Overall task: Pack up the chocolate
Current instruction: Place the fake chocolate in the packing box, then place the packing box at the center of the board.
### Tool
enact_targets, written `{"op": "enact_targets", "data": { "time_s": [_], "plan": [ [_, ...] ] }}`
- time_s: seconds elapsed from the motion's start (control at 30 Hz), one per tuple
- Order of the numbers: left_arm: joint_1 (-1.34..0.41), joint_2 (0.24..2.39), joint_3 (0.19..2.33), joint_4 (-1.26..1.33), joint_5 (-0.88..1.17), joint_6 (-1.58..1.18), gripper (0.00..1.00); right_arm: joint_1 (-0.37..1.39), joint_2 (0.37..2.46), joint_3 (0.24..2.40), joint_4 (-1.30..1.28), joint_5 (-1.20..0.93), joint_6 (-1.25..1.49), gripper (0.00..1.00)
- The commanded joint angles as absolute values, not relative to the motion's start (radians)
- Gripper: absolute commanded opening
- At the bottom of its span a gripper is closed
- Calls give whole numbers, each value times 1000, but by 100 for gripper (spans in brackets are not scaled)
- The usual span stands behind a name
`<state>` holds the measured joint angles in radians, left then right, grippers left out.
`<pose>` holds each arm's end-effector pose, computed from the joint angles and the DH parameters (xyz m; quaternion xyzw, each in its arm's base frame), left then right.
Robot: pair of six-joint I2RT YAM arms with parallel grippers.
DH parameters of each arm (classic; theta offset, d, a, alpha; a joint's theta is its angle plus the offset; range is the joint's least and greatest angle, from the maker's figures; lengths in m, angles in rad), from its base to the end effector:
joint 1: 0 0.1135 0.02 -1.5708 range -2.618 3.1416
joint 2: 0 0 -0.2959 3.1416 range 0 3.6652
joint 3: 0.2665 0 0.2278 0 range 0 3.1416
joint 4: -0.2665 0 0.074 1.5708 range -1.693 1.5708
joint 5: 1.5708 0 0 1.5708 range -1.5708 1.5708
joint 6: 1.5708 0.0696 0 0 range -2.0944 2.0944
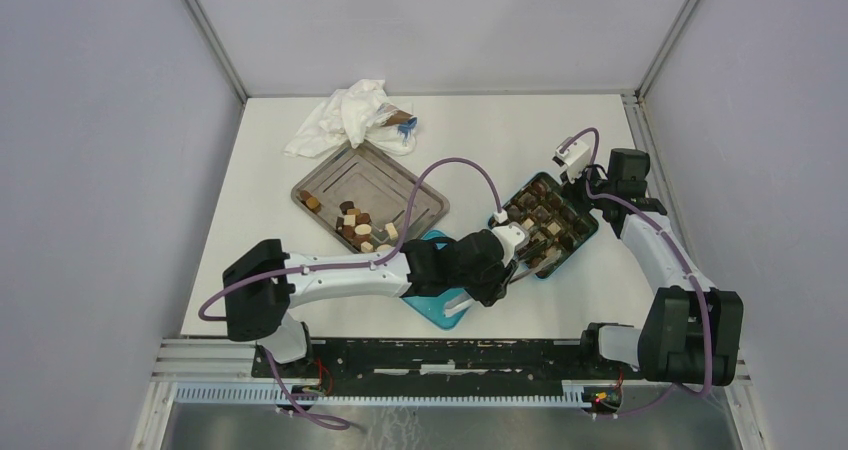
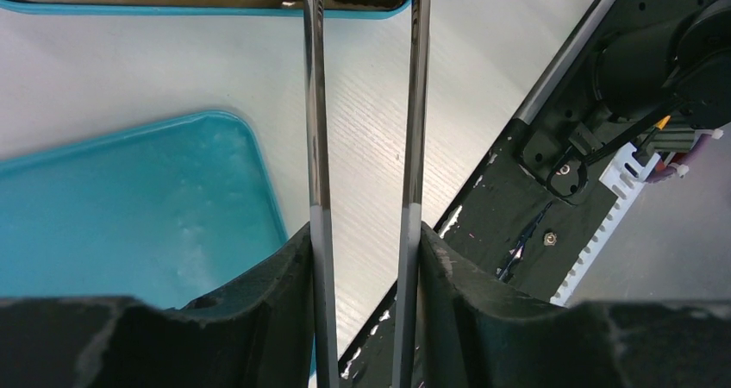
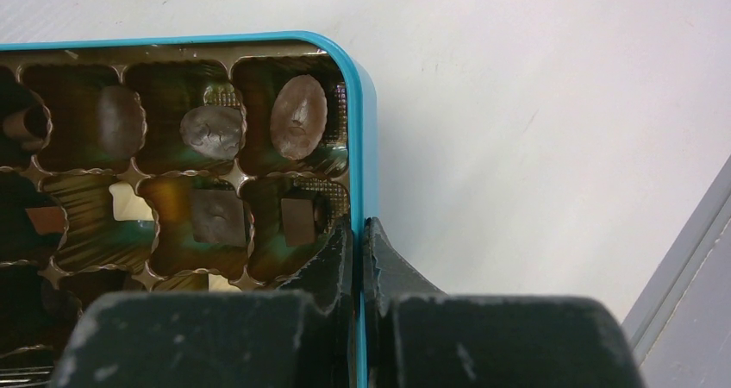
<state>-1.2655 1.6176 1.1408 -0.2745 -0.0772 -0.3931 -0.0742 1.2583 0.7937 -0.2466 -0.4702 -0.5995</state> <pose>0.1138 -0.3431 0.2636 0.3733 0.8372 -0.2697 0.2950 0.2571 0.0125 0.2614 -0.3233 0.8285 0.0659 0.4524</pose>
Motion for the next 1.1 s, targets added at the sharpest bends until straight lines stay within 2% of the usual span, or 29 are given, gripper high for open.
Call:
{"op": "enact_targets", "data": {
  "time_s": [0.0,0.37,0.77,0.93,1.07],
  "plan": [
    [-1275,1611,1185,-261,-108,-364,48,-75,1252,824,-190,-505,-592,0],
    [-1275,1509,1140,-225,-161,-388,42,-75,1276,834,-199,-479,-585,0],
    [-1268,1367,1007,-215,-331,-448,41,-75,1453,884,-213,-371,-514,4],
    [-1242,1328,966,-242,-396,-469,40,-75,1497,902,-227,-361,-500,17],
    [-1197,1267,922,-241,-429,-480,40,-76,1482,906,-235,-378,-498,35]
  ]
}}
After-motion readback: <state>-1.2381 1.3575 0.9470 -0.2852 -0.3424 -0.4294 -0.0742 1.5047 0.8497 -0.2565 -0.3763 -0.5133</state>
